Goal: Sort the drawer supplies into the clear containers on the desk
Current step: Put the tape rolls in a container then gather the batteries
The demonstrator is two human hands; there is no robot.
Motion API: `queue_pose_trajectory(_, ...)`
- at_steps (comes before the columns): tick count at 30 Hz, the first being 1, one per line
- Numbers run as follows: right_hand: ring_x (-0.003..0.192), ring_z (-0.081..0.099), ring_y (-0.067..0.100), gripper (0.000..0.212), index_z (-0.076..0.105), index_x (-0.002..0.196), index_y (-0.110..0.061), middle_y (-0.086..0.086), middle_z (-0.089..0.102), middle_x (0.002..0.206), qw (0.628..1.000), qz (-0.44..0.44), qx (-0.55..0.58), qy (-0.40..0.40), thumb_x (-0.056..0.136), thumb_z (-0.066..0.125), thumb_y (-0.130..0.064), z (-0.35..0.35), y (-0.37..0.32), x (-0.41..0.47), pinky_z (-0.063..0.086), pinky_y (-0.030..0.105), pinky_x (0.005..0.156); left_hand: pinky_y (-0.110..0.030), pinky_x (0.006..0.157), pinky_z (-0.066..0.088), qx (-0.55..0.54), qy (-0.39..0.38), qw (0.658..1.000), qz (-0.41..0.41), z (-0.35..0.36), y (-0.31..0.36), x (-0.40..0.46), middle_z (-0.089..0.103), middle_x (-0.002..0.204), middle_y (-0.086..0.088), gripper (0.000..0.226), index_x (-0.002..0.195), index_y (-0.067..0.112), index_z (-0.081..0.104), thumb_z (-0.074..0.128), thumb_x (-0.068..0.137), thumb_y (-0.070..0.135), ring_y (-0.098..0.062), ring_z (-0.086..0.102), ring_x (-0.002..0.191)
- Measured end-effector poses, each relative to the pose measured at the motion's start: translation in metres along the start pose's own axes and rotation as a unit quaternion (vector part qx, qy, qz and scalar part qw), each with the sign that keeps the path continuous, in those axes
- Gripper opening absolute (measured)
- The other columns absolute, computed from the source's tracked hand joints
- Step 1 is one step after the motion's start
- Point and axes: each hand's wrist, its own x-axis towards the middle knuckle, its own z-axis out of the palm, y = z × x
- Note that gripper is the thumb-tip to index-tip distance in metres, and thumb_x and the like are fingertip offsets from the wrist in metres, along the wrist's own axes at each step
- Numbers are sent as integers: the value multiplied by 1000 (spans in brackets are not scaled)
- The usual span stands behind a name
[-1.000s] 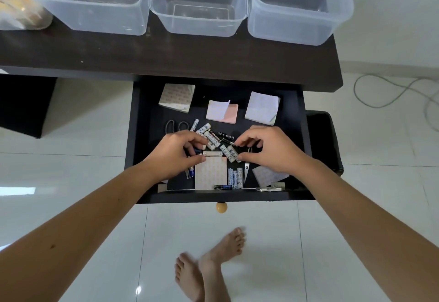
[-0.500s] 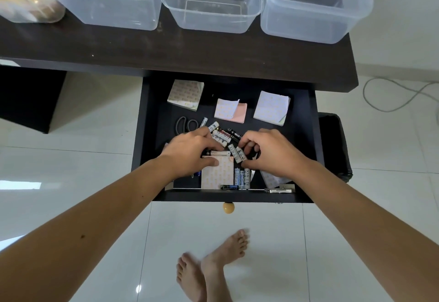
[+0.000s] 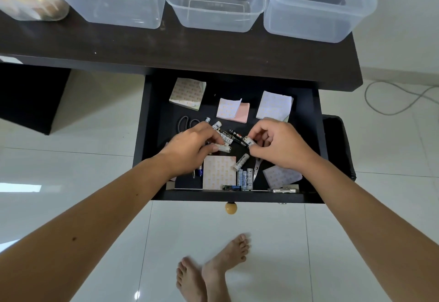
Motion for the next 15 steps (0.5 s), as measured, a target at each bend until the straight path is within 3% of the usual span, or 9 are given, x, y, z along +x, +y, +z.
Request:
queue_pose_trajectory(2, 57, 55, 2, 20, 72, 89, -22, -8, 67, 74, 1000, 7, 1, 3, 79, 84, -10, -2, 1, 3, 51, 25, 61, -29, 82, 56, -48, 22, 999, -1, -2, 0, -1, 66, 105, 15, 15, 114, 29, 65, 63, 104, 19, -2, 67, 89)
queue_pose_trajectory(4, 61, 55, 2, 25, 71, 99, -25, -5, 67, 79, 1000, -4, -4, -6, 82, 80, -8, -2, 0, 6, 50, 22, 63, -20, 80, 53, -83, 43, 996, -17, -4, 0, -2, 68, 97, 17, 15, 115, 24, 64, 61, 105, 14, 0, 69, 92)
queue_pose_trajectory(7, 66, 55, 8, 34, 72, 115, -30, -5, 64, 84, 998, -34, -49, -12, 90, 69, -8, 0, -1, 8, 48, 21, 64, -20, 88, 51, -102, 77, 992, -23, -7, -3, -4, 65, 106, 8, 28, 132, 21, 61, 54, 107, 9, -5, 64, 102)
queue_pose_trajectory(10, 71, 57, 8, 23, 73, 96, -24, -6, 67, 91, 996, -41, -79, -19, 90, 64, -3, 0, -8, 10, 43, 20, 64, -20, 86, 48, -104, 90, 990, -17, -9, -4, -4, 56, 110, -4, 43, 149, 28, 53, 41, 111, 11, -13, 58, 100)
queue_pose_trajectory(13, 70, 60, 1, 22, 73, 87, -20, -11, 67, 85, 994, -34, -65, -79, 84, 70, 2, 0, -11, 8, 46, 14, 67, -27, 83, 53, -123, 87, 988, -36, -11, -3, -6, 55, 110, -7, 43, 136, 33, 64, 36, 112, 12, -17, 59, 98)
queue_pose_trajectory(15, 67, 56, 3, 28, 77, 90, -29, -9, 63, 83, 987, -45, -82, -130, 80, 79, -3, 3, -8, 5, 50, 22, 66, -34, 88, 55, -153, 94, 983, -48, -11, -2, -7, 57, 113, -6, 38, 124, 32, 68, 37, 111, 13, -17, 60, 102)
